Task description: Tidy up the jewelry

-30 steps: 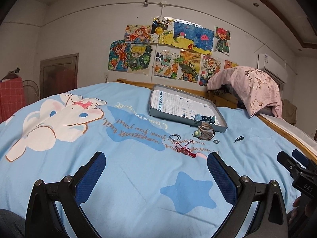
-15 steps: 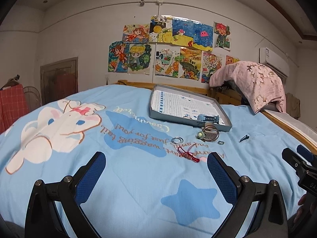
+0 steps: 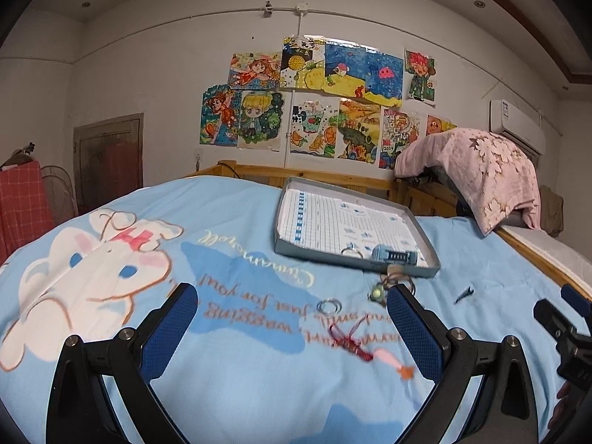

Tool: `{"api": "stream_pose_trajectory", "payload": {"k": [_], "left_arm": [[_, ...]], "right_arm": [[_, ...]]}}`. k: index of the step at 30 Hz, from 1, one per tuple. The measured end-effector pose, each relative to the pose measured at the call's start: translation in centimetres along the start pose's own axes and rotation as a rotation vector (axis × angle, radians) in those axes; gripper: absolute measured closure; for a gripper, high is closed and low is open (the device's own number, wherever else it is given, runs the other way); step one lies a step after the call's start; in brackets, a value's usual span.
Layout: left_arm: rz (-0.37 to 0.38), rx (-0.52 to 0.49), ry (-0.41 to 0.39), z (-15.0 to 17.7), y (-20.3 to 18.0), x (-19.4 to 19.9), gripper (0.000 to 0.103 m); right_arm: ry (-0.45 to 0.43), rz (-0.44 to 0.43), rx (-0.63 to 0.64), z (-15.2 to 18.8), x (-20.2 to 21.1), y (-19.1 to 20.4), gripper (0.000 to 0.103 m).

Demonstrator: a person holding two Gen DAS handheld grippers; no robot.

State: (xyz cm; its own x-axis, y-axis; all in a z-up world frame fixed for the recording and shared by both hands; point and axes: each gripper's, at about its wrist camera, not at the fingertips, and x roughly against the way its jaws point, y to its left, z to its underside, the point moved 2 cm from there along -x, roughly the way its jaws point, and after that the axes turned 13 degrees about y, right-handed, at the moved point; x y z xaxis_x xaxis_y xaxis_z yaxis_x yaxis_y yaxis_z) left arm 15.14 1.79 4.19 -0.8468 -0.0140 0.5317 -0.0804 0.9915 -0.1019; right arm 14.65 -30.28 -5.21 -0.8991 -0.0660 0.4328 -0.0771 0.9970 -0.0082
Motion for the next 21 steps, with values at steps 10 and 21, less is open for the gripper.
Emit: {"api": "stream_pose_trajectory", "payload": {"k": [10, 21], "left_arm": [[0.005, 0.021, 0.012, -3.3, -1.1, -4.3, 0.000], [0.011, 0.050, 0.095, -2.8, -0.2, -8.8, 0.000]], "right_arm": [[-0.017, 0.035, 0.021, -2.8, -3.0, -0.6, 0.002], [-0.055, 0.019, -0.003, -5.9, -8.1, -1.3, 0.002]]}}
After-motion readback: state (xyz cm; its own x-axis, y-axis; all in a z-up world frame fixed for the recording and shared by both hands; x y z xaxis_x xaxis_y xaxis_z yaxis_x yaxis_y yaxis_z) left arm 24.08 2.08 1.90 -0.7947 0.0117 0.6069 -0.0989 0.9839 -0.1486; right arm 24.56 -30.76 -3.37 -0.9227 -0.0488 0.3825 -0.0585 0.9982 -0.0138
